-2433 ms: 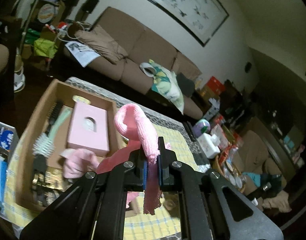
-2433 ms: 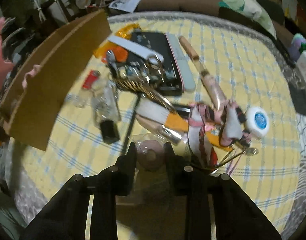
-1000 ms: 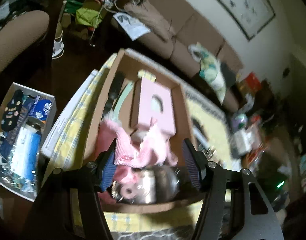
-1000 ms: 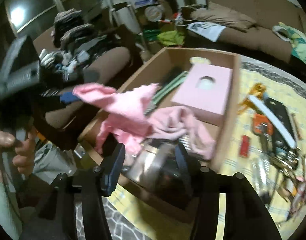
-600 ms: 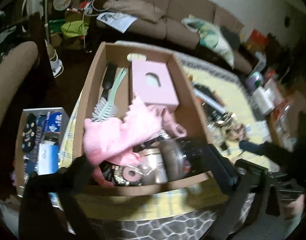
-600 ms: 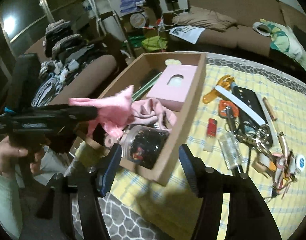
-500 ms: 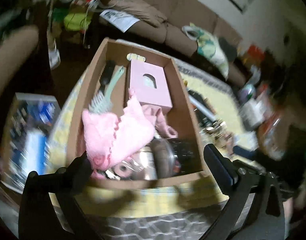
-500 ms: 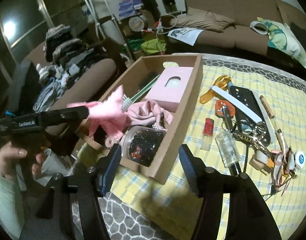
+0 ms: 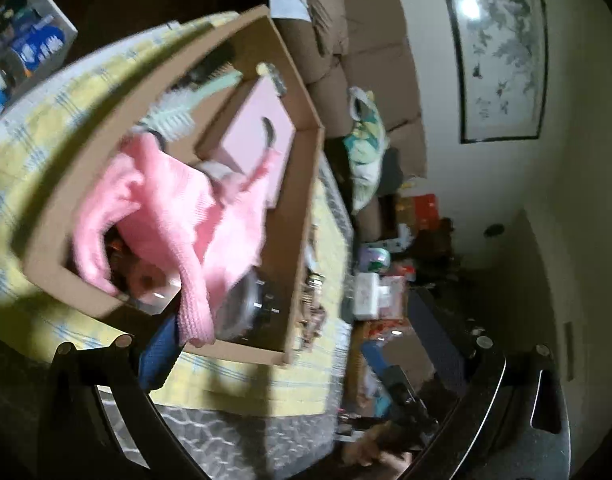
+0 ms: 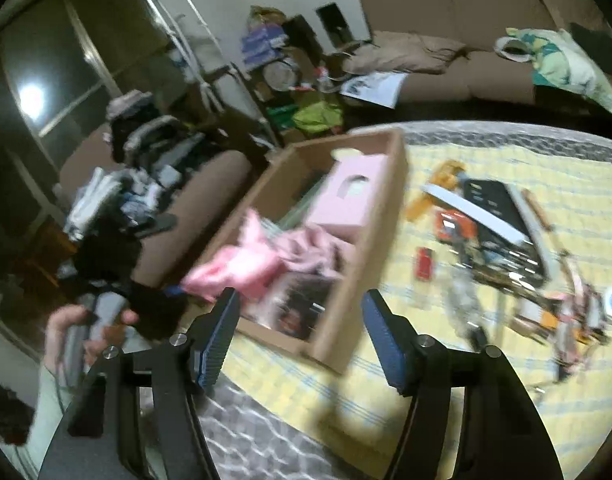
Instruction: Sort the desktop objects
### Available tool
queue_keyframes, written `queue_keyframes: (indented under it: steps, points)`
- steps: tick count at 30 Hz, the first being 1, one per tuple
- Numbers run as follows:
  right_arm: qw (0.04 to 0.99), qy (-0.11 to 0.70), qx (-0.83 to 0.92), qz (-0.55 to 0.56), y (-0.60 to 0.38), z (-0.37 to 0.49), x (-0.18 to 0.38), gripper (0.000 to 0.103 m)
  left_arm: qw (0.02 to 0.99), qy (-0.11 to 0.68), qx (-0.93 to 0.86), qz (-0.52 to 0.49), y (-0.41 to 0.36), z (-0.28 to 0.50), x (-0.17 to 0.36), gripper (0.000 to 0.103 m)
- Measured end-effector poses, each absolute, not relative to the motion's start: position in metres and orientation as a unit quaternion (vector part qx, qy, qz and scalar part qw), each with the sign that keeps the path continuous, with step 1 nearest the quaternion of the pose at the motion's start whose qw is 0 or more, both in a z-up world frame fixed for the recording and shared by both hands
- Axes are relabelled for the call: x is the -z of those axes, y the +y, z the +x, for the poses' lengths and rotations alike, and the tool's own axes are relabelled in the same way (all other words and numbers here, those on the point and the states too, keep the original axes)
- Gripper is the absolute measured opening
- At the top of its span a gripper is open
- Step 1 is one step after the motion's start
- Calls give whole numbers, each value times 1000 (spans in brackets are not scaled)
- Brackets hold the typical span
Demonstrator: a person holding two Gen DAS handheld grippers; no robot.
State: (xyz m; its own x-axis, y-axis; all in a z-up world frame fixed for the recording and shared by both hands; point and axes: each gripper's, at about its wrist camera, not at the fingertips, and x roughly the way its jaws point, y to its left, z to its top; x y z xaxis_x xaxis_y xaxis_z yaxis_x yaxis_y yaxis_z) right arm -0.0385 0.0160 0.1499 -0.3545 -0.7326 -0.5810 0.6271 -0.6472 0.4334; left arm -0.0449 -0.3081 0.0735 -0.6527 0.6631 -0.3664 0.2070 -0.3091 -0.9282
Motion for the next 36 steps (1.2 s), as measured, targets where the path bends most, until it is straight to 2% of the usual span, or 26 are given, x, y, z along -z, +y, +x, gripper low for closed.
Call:
queue_keyframes:
  steps: [7, 9, 15, 17, 19, 23, 26, 31, 33, 35, 36]
  points:
    - [497, -124, 741, 434, -79, -63, -122, 65, 167, -577, -699, -388, -306, -54, -69, 103]
    - [495, -106, 736, 450, -103, -71, -113, 64, 164, -579, -699, -386, -313, -53, -68, 103]
    - [444, 33, 747, 495, -166, -95, -88, 55, 156, -579, -708, -374, -332, -54, -76, 103]
    - [420, 98, 747, 507, -185, -99, -76, 49, 144, -565, -720, -376, -339, -50, -84, 103]
    - [397, 162, 748, 507, -202, -99, -64, 47, 126, -544, -742, -370, -346, -42, -97, 103]
    - [373, 232, 747, 498, -218, -94, -51, 46, 90, -515, -791, -319, -366, -15, -128, 103]
    - [375, 209, 754, 498, -214, -98, -56, 46, 73, -503, -802, -314, -373, -10, -131, 103]
    - [412, 91, 755, 502, -186, -102, -98, 47, 87, -514, -783, -340, -367, -20, -118, 103]
    - [418, 73, 764, 486, -167, -98, -118, 51, 85, -496, -793, -344, -357, -23, -122, 103]
    - [415, 58, 779, 466, -136, -90, -138, 62, 90, -469, -804, -353, -343, -28, -127, 103]
    - [410, 51, 786, 459, -120, -88, -144, 64, 93, -459, -808, -357, -337, -28, -129, 103]
